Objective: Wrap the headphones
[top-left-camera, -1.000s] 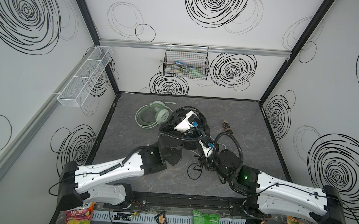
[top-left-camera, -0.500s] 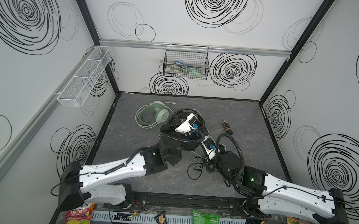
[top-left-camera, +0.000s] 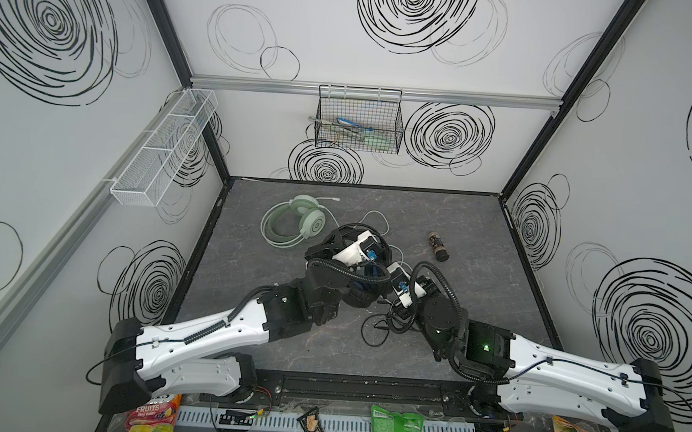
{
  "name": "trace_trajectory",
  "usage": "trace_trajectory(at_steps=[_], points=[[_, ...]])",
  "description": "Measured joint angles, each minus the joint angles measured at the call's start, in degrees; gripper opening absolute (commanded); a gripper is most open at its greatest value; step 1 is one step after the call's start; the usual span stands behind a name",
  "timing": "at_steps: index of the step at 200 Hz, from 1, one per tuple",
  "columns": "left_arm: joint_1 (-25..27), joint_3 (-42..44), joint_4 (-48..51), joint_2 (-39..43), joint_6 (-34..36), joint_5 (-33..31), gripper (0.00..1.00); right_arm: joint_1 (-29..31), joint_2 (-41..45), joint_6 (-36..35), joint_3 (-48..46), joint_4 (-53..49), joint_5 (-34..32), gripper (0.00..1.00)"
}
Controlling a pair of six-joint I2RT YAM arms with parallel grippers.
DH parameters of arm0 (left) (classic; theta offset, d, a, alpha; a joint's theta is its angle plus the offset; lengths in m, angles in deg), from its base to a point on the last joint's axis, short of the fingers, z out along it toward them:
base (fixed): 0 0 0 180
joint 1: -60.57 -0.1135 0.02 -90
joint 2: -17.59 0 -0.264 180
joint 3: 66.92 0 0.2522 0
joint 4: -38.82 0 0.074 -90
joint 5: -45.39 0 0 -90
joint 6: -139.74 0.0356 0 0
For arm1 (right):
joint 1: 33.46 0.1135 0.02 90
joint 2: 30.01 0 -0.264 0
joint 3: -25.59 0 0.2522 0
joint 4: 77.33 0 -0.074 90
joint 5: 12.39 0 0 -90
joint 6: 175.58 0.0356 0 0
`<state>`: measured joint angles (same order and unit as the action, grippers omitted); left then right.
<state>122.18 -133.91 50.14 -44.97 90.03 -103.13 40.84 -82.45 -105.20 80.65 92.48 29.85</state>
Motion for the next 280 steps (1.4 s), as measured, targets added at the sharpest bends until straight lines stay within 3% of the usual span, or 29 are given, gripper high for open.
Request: trace_trajectory(at_steps=[90, 190, 280], points=[[-1.86, 0.00, 12.72, 5.38, -7.30, 10.78, 0.00, -5.84, 0.98, -5.07, -0.07, 5.90, 3.17, 0.18], [-3.63, 0.00, 18.25, 8.81, -12.92, 18.80, 0.00, -17.77, 2.45, -0.92, -0.09, 8.28, 12.81, 0.20], [-7.41, 0.00, 20.20, 12.96, -19.67, 26.58, 0.00, -24.20, 0.17, 4.72, -0.04, 10.23, 18.69, 0.19]])
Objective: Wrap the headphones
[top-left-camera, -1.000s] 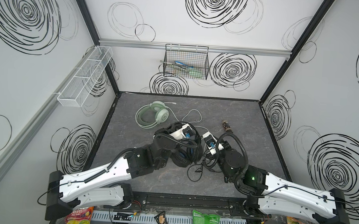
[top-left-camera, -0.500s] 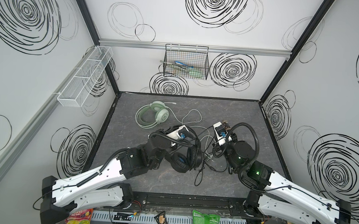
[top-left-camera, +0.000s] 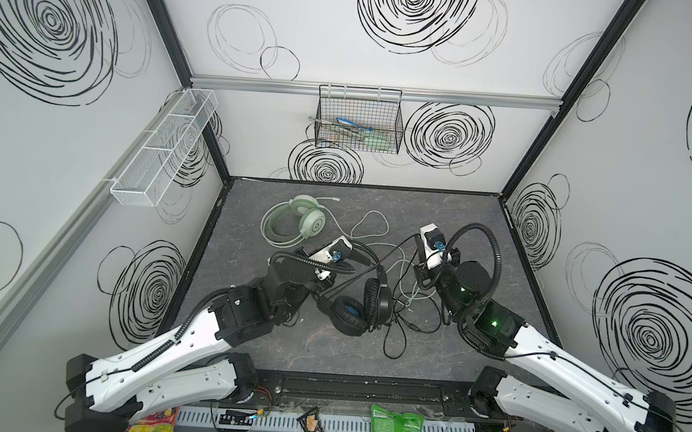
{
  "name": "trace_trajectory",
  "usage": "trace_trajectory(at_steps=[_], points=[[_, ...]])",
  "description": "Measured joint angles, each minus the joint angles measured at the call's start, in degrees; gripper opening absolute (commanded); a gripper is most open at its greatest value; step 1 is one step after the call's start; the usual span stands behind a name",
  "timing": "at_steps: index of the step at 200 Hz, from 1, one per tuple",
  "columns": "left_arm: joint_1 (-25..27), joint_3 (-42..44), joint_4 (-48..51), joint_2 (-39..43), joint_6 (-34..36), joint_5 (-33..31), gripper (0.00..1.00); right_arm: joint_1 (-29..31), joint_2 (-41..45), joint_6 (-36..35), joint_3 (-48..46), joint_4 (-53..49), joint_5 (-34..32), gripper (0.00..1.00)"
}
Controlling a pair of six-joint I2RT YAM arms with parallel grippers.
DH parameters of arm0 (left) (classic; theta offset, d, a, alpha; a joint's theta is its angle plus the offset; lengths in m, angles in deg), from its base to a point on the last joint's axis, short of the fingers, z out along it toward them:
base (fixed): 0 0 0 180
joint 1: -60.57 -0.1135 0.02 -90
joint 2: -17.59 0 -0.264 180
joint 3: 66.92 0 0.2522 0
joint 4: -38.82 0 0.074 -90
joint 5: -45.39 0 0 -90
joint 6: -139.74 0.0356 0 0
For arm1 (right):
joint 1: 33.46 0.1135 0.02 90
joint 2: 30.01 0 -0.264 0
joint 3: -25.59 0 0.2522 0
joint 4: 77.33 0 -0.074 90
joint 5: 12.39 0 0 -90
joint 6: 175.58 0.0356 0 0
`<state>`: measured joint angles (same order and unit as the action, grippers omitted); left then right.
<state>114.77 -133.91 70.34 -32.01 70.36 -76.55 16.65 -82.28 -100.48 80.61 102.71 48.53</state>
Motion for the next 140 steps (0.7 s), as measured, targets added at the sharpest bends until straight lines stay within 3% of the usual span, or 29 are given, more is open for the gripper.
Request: trace_trajectory(at_steps=[76, 140], points=[[-1.03, 0.37, 0.87, 2.60, -3.72, 8.22, 0.00, -2.84, -1.27, 2.45, 0.09, 0.28, 3.30, 0.15], [-1.57, 1.25, 1.01, 2.93, -5.22, 10.38, 0.00, -2.93, -1.22, 2.93, 0.70, 0.26, 3.80, 0.10]])
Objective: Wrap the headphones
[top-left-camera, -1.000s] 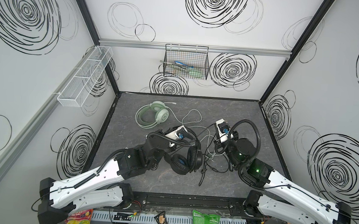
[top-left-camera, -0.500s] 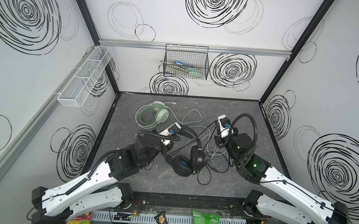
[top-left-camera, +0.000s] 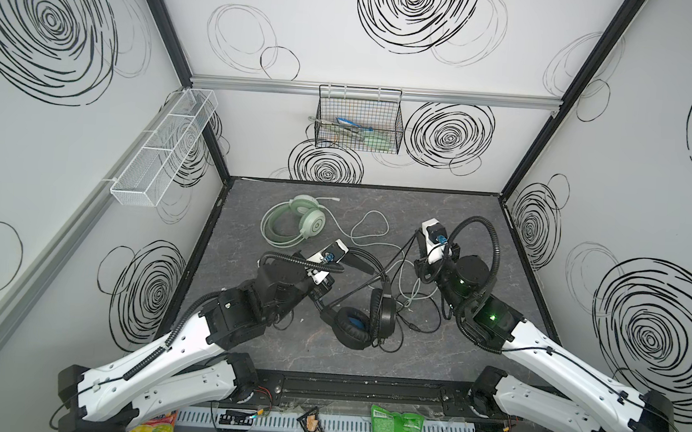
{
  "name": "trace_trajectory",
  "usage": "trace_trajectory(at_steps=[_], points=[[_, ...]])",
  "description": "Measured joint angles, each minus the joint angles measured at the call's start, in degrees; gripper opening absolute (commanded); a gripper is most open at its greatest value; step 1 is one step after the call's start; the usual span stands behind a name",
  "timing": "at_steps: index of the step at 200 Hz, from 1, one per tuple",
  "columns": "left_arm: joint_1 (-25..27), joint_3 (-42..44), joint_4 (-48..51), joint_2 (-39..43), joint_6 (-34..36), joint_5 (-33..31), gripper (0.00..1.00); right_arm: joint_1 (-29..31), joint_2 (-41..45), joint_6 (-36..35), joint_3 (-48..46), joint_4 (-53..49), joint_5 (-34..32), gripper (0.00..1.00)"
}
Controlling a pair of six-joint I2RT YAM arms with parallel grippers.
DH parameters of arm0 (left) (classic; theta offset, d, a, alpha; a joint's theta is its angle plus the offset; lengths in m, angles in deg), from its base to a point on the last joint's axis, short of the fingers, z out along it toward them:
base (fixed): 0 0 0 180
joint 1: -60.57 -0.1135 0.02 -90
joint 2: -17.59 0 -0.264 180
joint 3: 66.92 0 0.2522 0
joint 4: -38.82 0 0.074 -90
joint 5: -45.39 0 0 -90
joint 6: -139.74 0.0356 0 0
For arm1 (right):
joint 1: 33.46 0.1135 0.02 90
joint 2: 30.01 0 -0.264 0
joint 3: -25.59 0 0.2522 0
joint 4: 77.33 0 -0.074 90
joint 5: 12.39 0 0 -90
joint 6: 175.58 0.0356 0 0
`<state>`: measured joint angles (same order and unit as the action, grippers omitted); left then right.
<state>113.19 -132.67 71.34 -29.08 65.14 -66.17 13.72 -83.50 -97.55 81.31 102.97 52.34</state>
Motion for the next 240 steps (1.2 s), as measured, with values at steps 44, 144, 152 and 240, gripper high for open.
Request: trace_trajectory(at_steps=[44, 144, 152, 240], points=[[-0.85, 0.26, -0.81, 1.29, -1.70, 0.59, 0.00, 0.00, 2.36, 0.42, -0.35, 0.07, -0.61, 0.08], [-1.05, 0.26, -0.94, 1.31, -2.93, 1.18, 0.00, -0.04, 5.92, 1.60, -2.16, 0.09, -1.60, 0.05], [-1.05, 0.26, -0.94, 1.31, -2.95, 1.18, 0.00, -0.04, 6.58, 1.64, -2.62, 0.11, -1.73, 0.05], [-2.08, 0.26, -2.25, 1.16, -3.04, 2.12, 0.00, -0.07, 7.65, 1.75, -4.61, 1.27, -3.26, 0.07]])
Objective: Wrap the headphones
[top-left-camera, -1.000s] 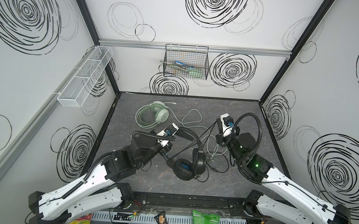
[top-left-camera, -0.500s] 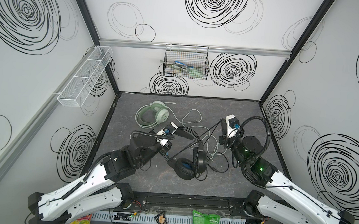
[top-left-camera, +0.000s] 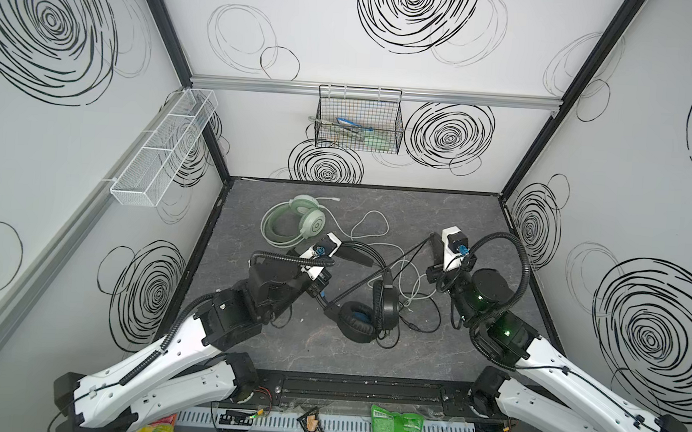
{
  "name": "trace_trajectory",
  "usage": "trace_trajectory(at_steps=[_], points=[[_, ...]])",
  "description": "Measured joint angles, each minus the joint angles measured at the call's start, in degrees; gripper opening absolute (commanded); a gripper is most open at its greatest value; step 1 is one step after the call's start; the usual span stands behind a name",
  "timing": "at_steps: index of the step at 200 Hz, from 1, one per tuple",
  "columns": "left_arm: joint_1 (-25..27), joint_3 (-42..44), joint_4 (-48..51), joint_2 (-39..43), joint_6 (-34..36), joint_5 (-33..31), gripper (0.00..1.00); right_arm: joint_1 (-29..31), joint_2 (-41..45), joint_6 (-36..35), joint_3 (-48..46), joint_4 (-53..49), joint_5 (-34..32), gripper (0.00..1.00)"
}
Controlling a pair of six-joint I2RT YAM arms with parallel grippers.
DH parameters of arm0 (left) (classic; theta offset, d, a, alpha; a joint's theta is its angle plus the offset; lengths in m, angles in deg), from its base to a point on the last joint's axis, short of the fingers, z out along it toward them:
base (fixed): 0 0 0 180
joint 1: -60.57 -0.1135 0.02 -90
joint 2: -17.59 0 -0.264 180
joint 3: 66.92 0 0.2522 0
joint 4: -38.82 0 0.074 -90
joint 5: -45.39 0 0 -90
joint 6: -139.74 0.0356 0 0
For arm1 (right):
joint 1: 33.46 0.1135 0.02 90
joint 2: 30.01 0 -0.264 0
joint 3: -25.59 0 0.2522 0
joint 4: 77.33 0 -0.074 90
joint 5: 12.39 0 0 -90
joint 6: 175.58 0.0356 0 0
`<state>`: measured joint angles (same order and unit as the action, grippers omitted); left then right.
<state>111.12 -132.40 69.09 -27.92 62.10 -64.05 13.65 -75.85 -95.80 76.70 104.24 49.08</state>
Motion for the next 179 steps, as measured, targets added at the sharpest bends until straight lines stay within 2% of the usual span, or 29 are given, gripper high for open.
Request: trace_trajectory(at_steps=[67, 100, 155, 179], points=[[-0.70, -0.13, 0.04, 0.33, -2.10, 5.42, 0.00, -0.59, -4.87, 2.10, -0.15, 2.64, 2.03, 0.20], [-1.18, -1.60, -0.35, 0.57, -4.72, 9.31, 0.00, -0.66, -3.48, 2.91, -2.43, 6.69, 7.50, 0.27], [-1.22, -5.49, -1.66, 0.59, -8.61, 13.46, 0.00, -0.70, -4.72, 5.27, -4.31, 11.39, 15.63, 0.30], [-1.22, -6.97, -1.64, 0.59, -9.90, 14.58, 0.00, -0.72, -6.32, 7.26, -4.63, 13.31, 19.76, 0.38]])
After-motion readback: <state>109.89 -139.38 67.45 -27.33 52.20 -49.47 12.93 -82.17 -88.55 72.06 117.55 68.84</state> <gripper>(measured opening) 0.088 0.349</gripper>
